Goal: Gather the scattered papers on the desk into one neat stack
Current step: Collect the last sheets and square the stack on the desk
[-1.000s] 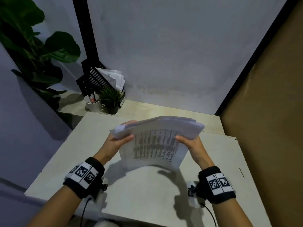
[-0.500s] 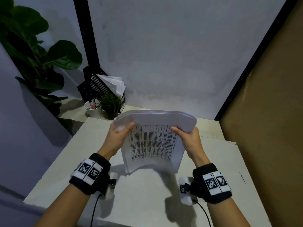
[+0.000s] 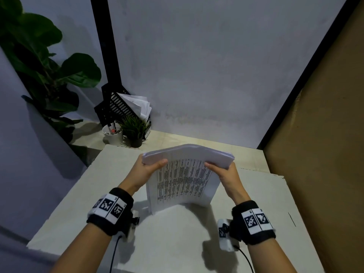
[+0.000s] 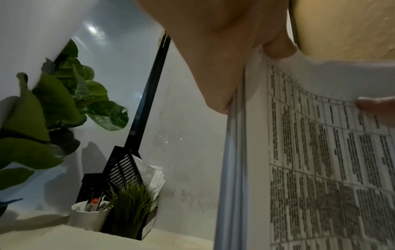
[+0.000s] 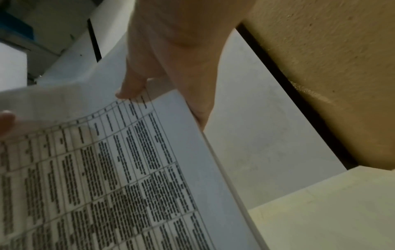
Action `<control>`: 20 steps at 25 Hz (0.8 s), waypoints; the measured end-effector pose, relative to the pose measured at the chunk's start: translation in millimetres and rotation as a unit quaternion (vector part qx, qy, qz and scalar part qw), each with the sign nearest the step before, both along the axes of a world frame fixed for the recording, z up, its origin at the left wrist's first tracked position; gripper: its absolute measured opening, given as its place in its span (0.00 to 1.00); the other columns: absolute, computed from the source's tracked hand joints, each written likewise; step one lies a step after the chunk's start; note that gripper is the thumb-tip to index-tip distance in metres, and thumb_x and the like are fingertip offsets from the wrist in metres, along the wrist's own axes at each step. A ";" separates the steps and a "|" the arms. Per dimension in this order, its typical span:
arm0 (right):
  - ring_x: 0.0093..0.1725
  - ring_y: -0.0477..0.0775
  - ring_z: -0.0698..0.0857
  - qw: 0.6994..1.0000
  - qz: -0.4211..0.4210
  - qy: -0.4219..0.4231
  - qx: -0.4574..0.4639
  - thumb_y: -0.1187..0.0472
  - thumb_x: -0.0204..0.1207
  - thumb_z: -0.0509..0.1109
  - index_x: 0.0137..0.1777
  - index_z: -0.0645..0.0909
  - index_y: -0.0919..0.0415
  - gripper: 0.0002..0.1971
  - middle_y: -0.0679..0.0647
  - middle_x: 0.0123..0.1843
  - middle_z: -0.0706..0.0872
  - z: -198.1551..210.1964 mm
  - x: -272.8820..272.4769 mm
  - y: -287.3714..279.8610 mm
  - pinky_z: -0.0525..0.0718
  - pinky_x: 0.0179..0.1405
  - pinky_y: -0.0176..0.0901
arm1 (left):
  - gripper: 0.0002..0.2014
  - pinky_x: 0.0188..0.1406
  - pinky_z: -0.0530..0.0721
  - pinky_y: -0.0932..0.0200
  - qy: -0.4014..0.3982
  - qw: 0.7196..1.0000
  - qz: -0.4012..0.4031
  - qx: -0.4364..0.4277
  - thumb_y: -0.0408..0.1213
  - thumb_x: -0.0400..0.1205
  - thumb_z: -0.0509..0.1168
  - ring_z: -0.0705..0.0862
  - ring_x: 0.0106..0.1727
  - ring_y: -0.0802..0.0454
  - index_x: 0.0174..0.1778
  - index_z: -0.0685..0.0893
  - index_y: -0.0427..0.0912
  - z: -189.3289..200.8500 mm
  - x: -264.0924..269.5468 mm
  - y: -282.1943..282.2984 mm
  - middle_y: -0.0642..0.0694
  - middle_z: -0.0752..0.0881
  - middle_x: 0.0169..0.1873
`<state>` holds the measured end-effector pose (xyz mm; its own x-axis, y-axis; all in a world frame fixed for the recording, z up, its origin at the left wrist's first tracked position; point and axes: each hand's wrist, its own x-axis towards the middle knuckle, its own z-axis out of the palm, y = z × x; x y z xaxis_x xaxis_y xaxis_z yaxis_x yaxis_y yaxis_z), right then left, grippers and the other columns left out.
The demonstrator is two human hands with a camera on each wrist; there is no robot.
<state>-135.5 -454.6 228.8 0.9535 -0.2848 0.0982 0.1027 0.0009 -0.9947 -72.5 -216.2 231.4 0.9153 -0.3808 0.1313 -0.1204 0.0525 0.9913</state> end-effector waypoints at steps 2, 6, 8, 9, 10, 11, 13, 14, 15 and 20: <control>0.38 0.40 0.88 1.000 -0.005 -0.006 -0.001 0.71 0.66 0.76 0.44 0.82 0.52 0.13 0.49 0.40 0.89 2.4 0.9 0.9 0.86 0.40 0.36 | 0.29 0.37 0.87 0.65 -0.014 1.000 0.011 -0.018 0.69 0.52 0.72 0.88 0.38 0.60 0.42 0.89 0.54 4.7 1.8 -0.3 0.55 0.91 0.34; 0.35 0.41 0.86 0.999 -0.016 -0.023 0.033 0.57 0.69 0.75 0.42 0.84 0.56 0.05 0.45 0.34 0.87 9.7 2.5 4.3 0.84 0.33 0.31 | 0.25 0.35 0.83 0.72 -0.048 0.998 0.038 -0.033 0.71 0.59 0.65 0.85 0.39 0.64 0.38 0.90 0.56 17.2 -0.9 -6.6 0.58 0.90 0.36; 0.31 0.39 0.83 0.999 -0.025 -0.027 0.025 0.43 0.64 0.70 0.43 0.83 0.63 0.21 0.43 0.29 0.86 10.7 7.3 7.8 0.81 0.29 0.30 | 0.18 0.33 0.81 0.74 -0.052 0.996 0.060 -0.038 0.64 0.65 0.62 0.84 0.37 0.66 0.37 0.89 0.56 19.2 -1.1 -12.9 0.59 0.90 0.35; 0.28 0.39 0.81 0.998 -0.040 -0.032 0.022 0.40 0.63 0.67 0.42 0.82 0.66 0.26 0.43 0.27 0.84 11.6 9.7 9.6 0.80 0.28 0.29 | 0.17 0.34 0.81 0.74 -0.054 0.995 0.068 -0.044 0.60 0.67 0.60 0.84 0.37 0.66 0.37 0.89 0.55 18.9 -0.7 -14.6 0.59 0.90 0.35; 0.27 0.38 0.79 0.997 -0.055 -0.040 0.022 0.38 0.63 0.66 0.40 0.81 0.66 0.27 0.44 0.26 0.81 13.9 11.8 12.1 0.78 0.26 0.29 | 0.18 0.35 0.81 0.74 -0.058 0.994 0.074 -0.051 0.57 0.68 0.58 0.85 0.38 0.66 0.39 0.89 0.53 17.8 0.5 -14.5 0.59 0.90 0.35; 0.26 0.37 0.78 0.997 -0.064 -0.048 0.021 0.38 0.62 0.65 0.38 0.80 0.65 0.26 0.44 0.27 0.80 13.9 13.8 13.3 0.77 0.26 0.28 | 0.19 0.36 0.81 0.74 -0.059 0.994 0.077 -0.056 0.56 0.68 0.57 0.85 0.39 0.66 0.41 0.88 0.50 15.8 2.1 -13.5 0.59 0.91 0.36; 0.26 0.36 0.78 0.996 -0.074 -0.052 0.023 0.40 0.60 0.64 0.37 0.81 0.62 0.22 0.47 0.30 0.80 16.1 17.3 14.4 0.76 0.25 0.27 | 0.20 0.39 0.81 0.74 -0.064 0.993 0.080 -0.061 0.55 0.67 0.57 0.85 0.42 0.65 0.43 0.87 0.48 14.0 4.9 -12.8 0.59 0.91 0.38; 0.26 0.35 0.79 0.996 -0.074 -0.052 0.027 0.42 0.59 0.64 0.37 0.82 0.62 0.22 0.49 0.32 0.81 17.5 18.0 14.2 0.76 0.24 0.26 | 0.20 0.39 0.80 0.74 -0.070 0.992 0.081 -0.062 0.54 0.67 0.57 0.85 0.43 0.65 0.43 0.87 0.48 13.6 5.6 -13.2 0.57 0.90 0.39; 0.26 0.34 0.79 0.996 -0.073 -0.052 0.031 0.43 0.57 0.64 0.38 0.82 0.62 0.22 0.51 0.33 0.81 16.8 19.7 12.1 0.76 0.23 0.25 | 0.20 0.39 0.80 0.75 -0.073 0.992 0.084 -0.062 0.53 0.66 0.56 0.84 0.43 0.65 0.43 0.87 0.48 13.8 6.0 -13.9 0.55 0.89 0.41; 0.26 0.32 0.80 0.998 -0.044 -0.031 0.026 0.50 0.63 0.65 0.39 0.82 0.62 0.15 0.52 0.37 0.81 24.4 23.5 9.6 0.76 0.22 0.23 | 0.20 0.35 0.81 0.73 -0.082 0.991 0.091 -0.054 0.55 0.66 0.56 0.84 0.41 0.66 0.49 0.83 0.53 13.5 2.9 -15.9 0.49 0.86 0.45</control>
